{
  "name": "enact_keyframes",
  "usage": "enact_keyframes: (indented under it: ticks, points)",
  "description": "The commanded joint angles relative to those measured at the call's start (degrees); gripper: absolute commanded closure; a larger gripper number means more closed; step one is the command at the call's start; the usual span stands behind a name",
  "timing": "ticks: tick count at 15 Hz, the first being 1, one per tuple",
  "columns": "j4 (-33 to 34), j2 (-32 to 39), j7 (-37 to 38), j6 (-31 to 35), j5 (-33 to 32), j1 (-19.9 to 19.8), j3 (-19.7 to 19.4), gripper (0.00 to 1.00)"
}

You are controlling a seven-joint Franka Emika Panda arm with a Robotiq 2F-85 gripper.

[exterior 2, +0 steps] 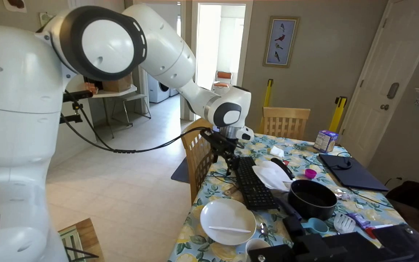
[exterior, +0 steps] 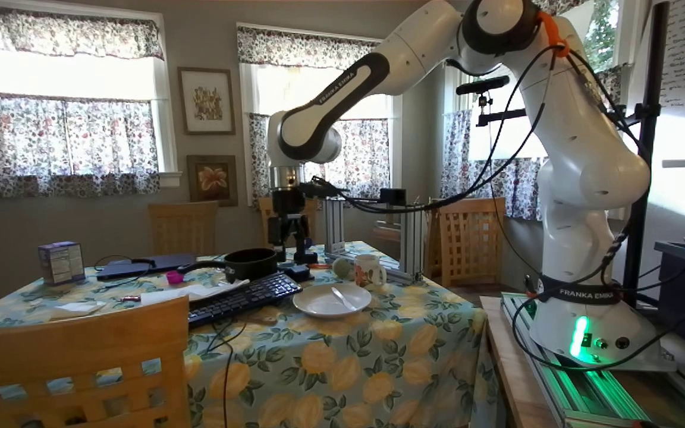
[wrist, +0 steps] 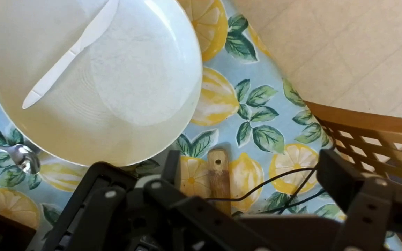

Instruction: Put the wooden spoon in the pot

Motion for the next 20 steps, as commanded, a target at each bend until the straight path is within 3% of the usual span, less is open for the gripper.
enact_keyframes:
  ticks: [1, 3, 5, 13, 20]
  points:
    - [3.13, 5.94, 0.16, 4.08, 2.20, 0.11, 0.42, 0.00]
    - [4.56, 9.04, -0.36, 6.54, -0.91, 1.09, 0.10, 0.00]
    - [6.33, 11.80, -1.15, 8.31, 0.63, 0.95, 0.97, 0.00]
    - [14.90, 20.01, -1.33, 8.52, -2.60, 3.01, 0.57, 0.00]
    - [18.99, 23.70, -2.27, 8.26, -3.33, 2.42, 0.12, 0.00]
